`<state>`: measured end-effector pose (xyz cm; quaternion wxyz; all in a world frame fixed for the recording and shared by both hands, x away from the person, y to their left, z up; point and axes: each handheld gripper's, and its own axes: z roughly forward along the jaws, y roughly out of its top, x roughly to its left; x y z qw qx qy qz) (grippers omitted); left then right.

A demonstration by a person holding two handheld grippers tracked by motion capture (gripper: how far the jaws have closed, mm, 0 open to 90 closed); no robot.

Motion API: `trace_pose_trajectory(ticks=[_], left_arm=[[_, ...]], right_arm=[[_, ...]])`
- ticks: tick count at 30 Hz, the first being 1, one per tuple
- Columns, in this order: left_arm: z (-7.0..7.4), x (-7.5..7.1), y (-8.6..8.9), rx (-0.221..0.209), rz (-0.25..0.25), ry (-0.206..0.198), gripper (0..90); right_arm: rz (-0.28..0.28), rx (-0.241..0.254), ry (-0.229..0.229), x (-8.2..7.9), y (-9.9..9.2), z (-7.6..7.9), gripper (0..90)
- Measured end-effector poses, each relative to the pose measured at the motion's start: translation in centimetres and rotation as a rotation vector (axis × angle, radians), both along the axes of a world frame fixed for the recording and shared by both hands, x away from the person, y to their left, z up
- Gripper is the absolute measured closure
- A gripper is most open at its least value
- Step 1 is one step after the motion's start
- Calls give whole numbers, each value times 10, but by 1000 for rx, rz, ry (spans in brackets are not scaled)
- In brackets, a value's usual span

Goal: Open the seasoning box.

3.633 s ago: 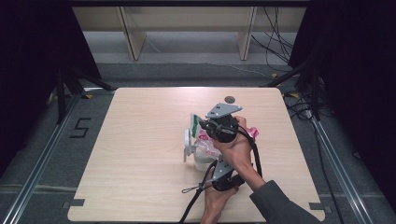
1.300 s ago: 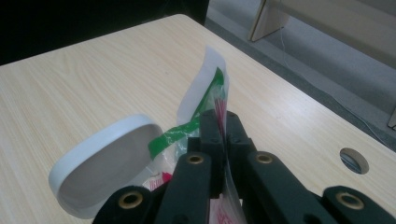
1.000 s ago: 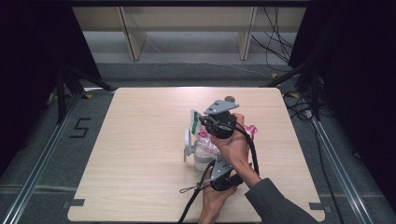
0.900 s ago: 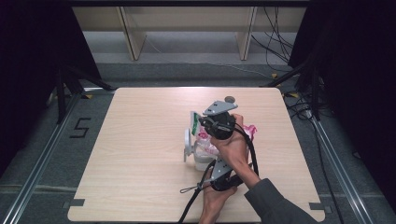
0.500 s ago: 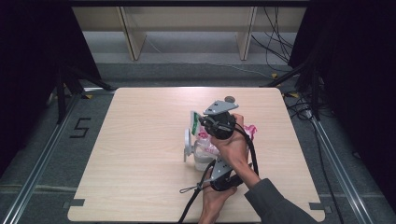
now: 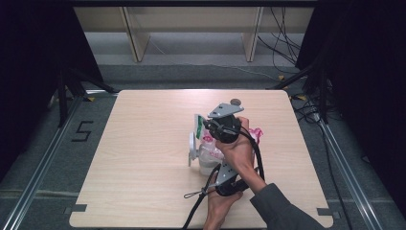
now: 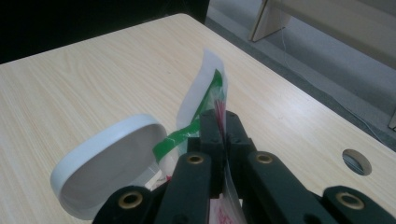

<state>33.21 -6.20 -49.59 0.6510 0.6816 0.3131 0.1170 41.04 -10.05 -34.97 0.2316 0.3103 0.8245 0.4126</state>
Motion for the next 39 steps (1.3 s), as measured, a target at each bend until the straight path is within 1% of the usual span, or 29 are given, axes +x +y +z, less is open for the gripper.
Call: trace_pose_trajectory(ticks=[1, 11, 12, 14, 15, 17, 18, 19, 20, 22, 23, 24, 25, 26, 28, 29, 30, 32, 33, 35, 36, 37, 38, 39], left_arm=[[0, 0, 0, 0, 0, 0, 716], [1, 0, 0, 0, -1, 2, 717], [1, 0, 0, -1, -2, 2, 717], [1, 0, 0, -7, 3, -3, 717], [1, 0, 0, -8, 3, -4, 717], [1, 0, 0, -6, 2, -4, 717], [1, 0, 0, -6, 2, -4, 717], [1, 0, 0, -6, 1, -2, 717], [1, 0, 0, -8, 2, -4, 716], [2, 0, 0, -9, 3, -6, 717], [2, 0, 0, -3, -2, -3, 717], [2, 0, 0, -3, -2, -3, 717], [1, 0, 0, -8, 1, -4, 717], [1, 0, 0, -12, 2, -4, 716], [2, 0, 1, -3, 0, -3, 716], [2, 0, 1, -2, -1, -3, 716], [2, 0, 1, -1, -2, -2, 716], [2, -1, 1, -1, -3, -3, 716], [2, 0, 2, 2, -1, -4, 716], [2, 0, 2, 2, 0, -4, 716], [2, 0, 2, 1, -1, -3, 716], [2, 0, 3, 35, -10, -13, 716], [2, 0, 3, 39, -6, -12, 716], [2, 0, 3, 35, -8, -13, 716]], right_arm=[[12, -11, -15, 1, -1, 0, 900], [10, -11, -17, 1, 0, 0, 900], [20, -23, -10, 1, -1, 1, 900], [10, -19, -15, 1, 1, 0, 900], [17, -22, -19, 1, 1, 1, 900], [11, -17, -5, 0, 0, 2, 900], [28, -28, -20, 2, 0, 1, 900], [10, -24, -14, 0, 1, 0, 900], [20, -33, -21, 1, 1, 0, 900], [26, -28, -24, 2, 1, 1, 900], [21, -25, -14, 1, 0, 2, 900], [21, -25, -14, 1, 0, 2, 900], [26, -27, -26, 2, 1, 1, 900], [24, -36, -13, 1, 2, 0, 900], [21, -27, -32, 1, 2, 0, 900], [20, -24, -33, 1, 2, 0, 900], [23, -29, -21, 1, 2, 0, 900], [19, -35, -33, 1, 4, -1, 900], [16, -31, -29, 1, 3, 0, 900], [28, -32, -23, 1, 3, 1, 900], [25, -30, -29, 2, 4, 0, 900], [17, -30, -21, 1, 4, -1, 900], [28, -43, -20, 1, 5, -1, 900], [27, -43, -19, 1, 5, -1, 900]])
